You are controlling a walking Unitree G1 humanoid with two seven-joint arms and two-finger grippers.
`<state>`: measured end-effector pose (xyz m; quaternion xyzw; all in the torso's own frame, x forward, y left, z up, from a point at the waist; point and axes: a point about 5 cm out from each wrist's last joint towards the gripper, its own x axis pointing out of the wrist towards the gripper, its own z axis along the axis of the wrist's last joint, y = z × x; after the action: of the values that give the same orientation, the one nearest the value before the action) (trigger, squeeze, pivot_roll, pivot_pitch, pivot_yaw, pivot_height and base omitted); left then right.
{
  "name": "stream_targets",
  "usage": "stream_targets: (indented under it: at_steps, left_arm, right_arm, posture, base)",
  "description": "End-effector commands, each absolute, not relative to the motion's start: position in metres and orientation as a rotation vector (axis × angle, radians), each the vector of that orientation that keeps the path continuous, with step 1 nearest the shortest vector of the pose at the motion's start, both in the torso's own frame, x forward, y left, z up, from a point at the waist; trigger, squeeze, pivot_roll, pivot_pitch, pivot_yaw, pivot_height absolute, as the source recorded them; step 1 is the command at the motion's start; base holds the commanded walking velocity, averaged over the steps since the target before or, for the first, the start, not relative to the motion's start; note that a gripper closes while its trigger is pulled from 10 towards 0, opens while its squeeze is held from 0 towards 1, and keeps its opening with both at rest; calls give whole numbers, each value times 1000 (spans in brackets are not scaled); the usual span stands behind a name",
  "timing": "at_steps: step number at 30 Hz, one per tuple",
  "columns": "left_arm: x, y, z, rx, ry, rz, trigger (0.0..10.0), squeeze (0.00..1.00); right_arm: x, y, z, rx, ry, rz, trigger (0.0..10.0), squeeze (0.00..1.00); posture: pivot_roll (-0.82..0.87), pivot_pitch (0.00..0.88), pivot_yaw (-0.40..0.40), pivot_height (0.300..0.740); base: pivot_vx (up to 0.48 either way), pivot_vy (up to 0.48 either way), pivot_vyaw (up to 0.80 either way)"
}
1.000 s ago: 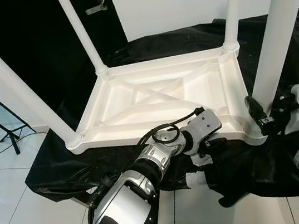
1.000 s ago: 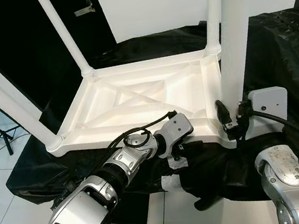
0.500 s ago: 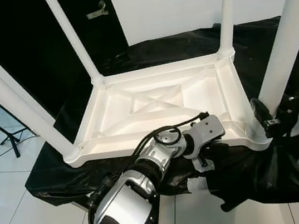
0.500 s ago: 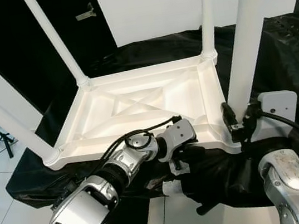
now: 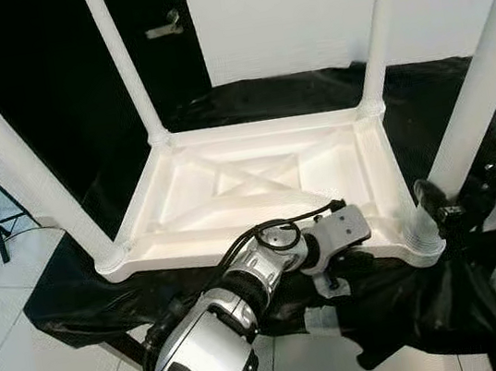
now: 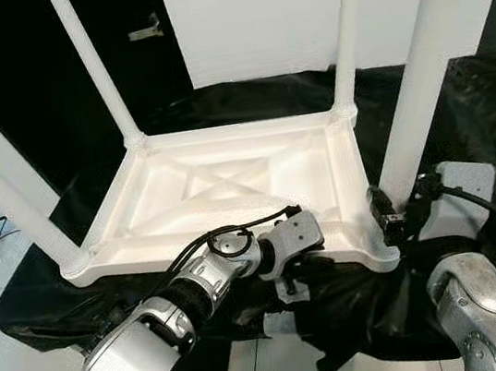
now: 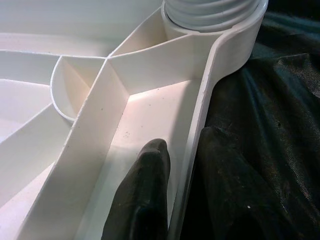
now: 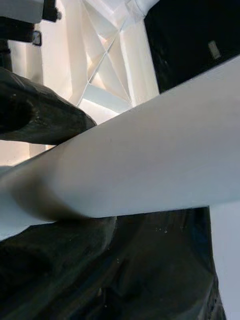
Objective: Building children table
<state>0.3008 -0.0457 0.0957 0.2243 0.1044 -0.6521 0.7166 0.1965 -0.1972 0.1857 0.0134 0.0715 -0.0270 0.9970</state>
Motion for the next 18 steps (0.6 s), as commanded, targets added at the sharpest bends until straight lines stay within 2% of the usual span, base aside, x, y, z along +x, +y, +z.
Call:
stream_targets:
  at_steps: [1,4,5,6,7,14,18]
  left_arm:
    - [306,-41,92,480,229,-1334,10000,0]
    - [306,-40,91,477,231,-1325,10000,0]
    - [307,-39,91,477,232,-1320,10000,0]
    - [307,-38,90,477,235,-1317,10000,0]
    - [307,-37,90,477,237,-1316,10000,0]
    - [307,-35,87,483,246,-1324,10000,0]
    - [307,-34,88,487,245,-1327,10000,0]
  right_arm:
    - [183,-194,125,102,481,-53,1569,0]
    - [176,-190,117,114,475,-50,1725,0]
    - [173,-190,114,130,485,-53,2353,0]
    - [173,-191,114,128,475,-59,7490,0]
    - [173,-193,114,126,467,-63,10000,0]
    - [177,-185,119,129,434,-36,10000,0]
    - [179,-186,107,150,529,-42,10000,0]
  posture:
    - [-77,0,119,740]
    - [-71,0,116,740]
    - [-67,0,117,740]
    - [-67,0,120,740]
    - [-66,0,121,740]
    - [-61,0,134,740]
    - [-60,0,144,740]
  base:
    - [0,0,0]
    - [0,0,0]
    - [0,0,0]
    - [0,0,0]
    - [0,0,0]
    - [0,0,0]
    - [0,0,0]
